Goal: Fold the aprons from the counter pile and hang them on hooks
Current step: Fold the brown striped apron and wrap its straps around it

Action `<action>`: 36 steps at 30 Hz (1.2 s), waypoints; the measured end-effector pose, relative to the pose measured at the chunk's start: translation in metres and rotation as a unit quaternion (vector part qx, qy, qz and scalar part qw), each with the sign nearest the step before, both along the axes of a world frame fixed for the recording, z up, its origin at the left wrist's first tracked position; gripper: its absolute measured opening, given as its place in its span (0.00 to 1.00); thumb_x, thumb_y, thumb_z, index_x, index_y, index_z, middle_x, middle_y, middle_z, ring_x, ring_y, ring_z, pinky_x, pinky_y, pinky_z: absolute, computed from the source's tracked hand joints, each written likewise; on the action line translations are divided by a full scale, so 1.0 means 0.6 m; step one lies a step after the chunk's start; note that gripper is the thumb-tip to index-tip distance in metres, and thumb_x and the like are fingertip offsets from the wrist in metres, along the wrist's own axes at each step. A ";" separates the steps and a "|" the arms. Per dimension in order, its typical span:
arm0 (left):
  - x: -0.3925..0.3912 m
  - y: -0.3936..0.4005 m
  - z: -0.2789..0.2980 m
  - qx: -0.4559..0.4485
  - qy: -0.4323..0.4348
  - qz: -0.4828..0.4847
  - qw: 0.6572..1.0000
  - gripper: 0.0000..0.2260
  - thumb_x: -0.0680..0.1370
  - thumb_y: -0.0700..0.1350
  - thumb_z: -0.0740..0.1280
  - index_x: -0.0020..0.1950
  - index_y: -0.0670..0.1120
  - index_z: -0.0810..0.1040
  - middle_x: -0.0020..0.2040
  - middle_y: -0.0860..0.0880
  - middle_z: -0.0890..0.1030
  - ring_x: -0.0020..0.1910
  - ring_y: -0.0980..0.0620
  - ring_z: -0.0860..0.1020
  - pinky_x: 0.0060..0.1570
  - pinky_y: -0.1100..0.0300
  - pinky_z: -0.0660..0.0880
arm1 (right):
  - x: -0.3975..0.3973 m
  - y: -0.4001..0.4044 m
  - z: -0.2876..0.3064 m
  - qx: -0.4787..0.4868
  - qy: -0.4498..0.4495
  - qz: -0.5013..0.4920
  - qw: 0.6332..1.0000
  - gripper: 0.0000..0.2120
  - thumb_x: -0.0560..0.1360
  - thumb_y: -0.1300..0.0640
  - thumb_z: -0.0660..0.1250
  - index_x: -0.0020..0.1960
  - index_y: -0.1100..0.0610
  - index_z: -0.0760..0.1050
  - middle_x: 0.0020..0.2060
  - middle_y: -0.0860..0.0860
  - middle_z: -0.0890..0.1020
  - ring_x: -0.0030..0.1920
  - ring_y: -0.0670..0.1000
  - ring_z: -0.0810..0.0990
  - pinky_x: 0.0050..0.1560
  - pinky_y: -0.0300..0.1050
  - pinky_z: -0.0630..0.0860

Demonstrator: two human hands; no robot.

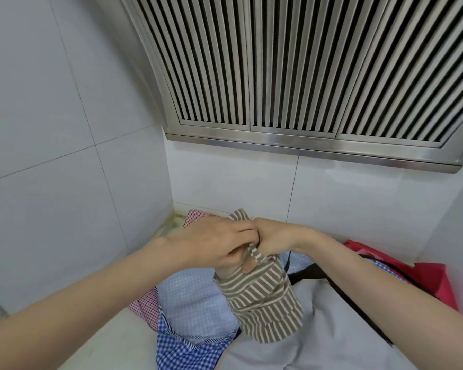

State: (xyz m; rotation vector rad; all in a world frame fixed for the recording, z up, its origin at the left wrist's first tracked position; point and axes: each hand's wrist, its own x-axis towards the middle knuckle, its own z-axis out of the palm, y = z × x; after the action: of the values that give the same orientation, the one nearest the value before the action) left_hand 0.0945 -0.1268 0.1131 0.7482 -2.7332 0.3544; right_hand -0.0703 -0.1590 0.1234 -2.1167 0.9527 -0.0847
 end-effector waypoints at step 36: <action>0.019 0.002 -0.042 0.229 0.093 0.170 0.954 0.07 0.70 0.49 0.74 0.40 0.49 0.78 0.33 0.60 0.75 0.35 0.72 0.71 0.33 0.72 0.64 | -0.052 0.027 -0.085 0.111 -0.291 -0.206 0.928 0.12 0.66 0.65 0.71 0.46 0.70 0.74 0.37 0.57 0.76 0.40 0.50 0.77 0.43 0.41 0.73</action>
State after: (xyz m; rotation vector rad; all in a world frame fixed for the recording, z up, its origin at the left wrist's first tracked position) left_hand 0.1058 -0.1258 0.0878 1.3041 -2.5222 -0.2863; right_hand -0.1012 -0.1428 0.0721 -1.5148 0.9624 -0.7397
